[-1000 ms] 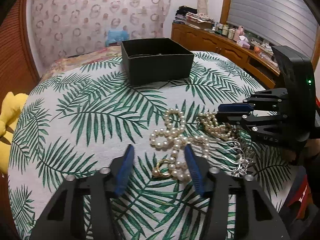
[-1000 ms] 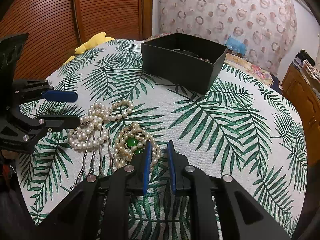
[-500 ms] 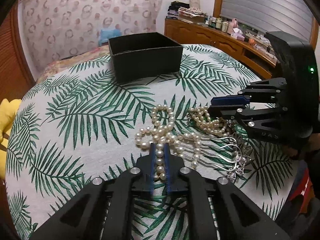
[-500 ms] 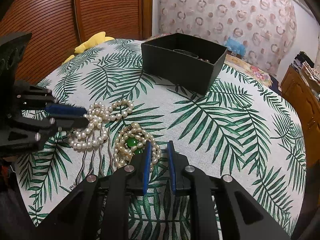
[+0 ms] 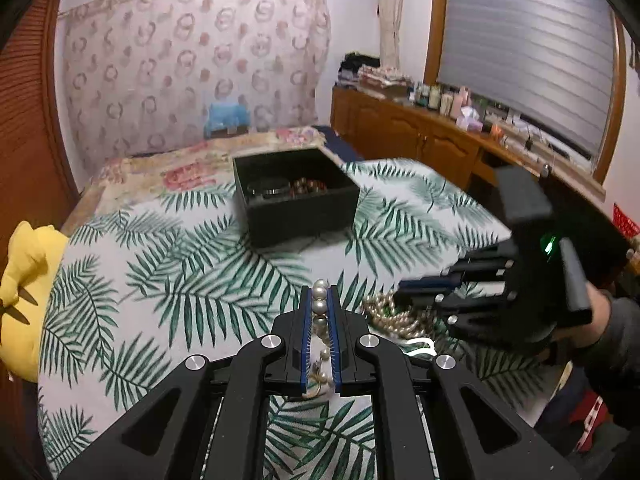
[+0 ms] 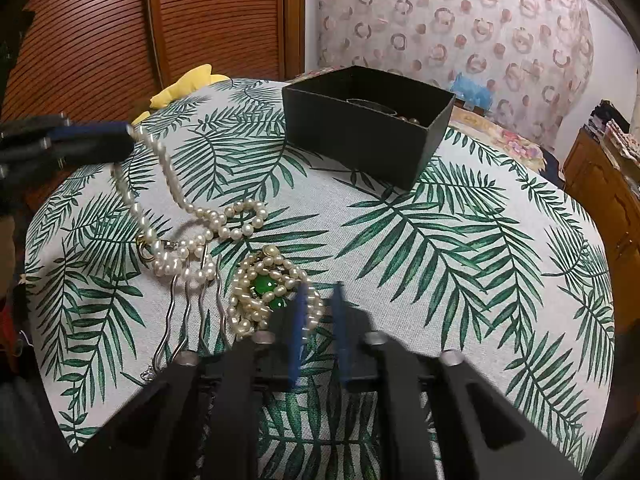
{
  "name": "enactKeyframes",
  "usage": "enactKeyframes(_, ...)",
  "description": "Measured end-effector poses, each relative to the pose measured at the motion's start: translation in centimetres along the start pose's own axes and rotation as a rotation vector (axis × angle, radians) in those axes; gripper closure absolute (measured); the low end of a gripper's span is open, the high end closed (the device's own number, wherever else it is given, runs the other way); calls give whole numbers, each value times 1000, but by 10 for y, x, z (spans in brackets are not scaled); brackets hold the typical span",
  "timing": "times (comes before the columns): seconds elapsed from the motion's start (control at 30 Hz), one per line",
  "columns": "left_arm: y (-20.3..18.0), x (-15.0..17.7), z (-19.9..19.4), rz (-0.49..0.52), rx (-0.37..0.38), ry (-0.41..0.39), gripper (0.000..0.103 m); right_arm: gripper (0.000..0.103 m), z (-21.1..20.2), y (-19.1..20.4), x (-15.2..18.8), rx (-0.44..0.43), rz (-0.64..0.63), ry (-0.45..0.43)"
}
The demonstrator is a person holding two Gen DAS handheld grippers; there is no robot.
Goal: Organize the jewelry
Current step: 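Lift the pearl strand with the left gripper while the right gripper grasps another pearl strand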
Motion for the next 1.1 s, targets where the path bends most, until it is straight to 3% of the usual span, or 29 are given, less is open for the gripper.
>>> enactKeyframes(0.13, 3, -11, -8, 1, -4, -25, 96, 95, -4, 1, -2, -8, 2, -12)
enactKeyframes(0.17, 3, -13, -9, 0, -4, -29, 96, 103, -8, 1, -4, -11, 5, -26)
enactKeyframes(0.33, 8, -25, -13, -12, -14, -54, 96, 103, -29, 1, -19, -5, -3, -76)
enactKeyframes(0.53, 9, -27, -11, -19, -13, -58, 96, 102, -25, -7, -15, -12, 15, -51)
enactKeyframes(0.63, 7, -25, -9, -19, -8, -51, 96, 99, -23, -12, -12, -11, 26, -53)
enactKeyframes(0.7, 7, -25, -7, -21, -6, -48, 96, 88, -21, -12, -9, -14, 32, -47)
enactKeyframes(1.1, 6, -16, -5, -31, -6, -47, 96, 88, -5, -9, 0, -18, 2, 49)
Point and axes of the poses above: each gripper's, at about its wrist camera, not at the fingertips, and z roughly the way its jaws point, y to its left, x to its underside, the point moved 7 cm from there along z, roughly the way its jaws point, and after that the axes turned 12 degrees about -x, right-handed, at the moved point
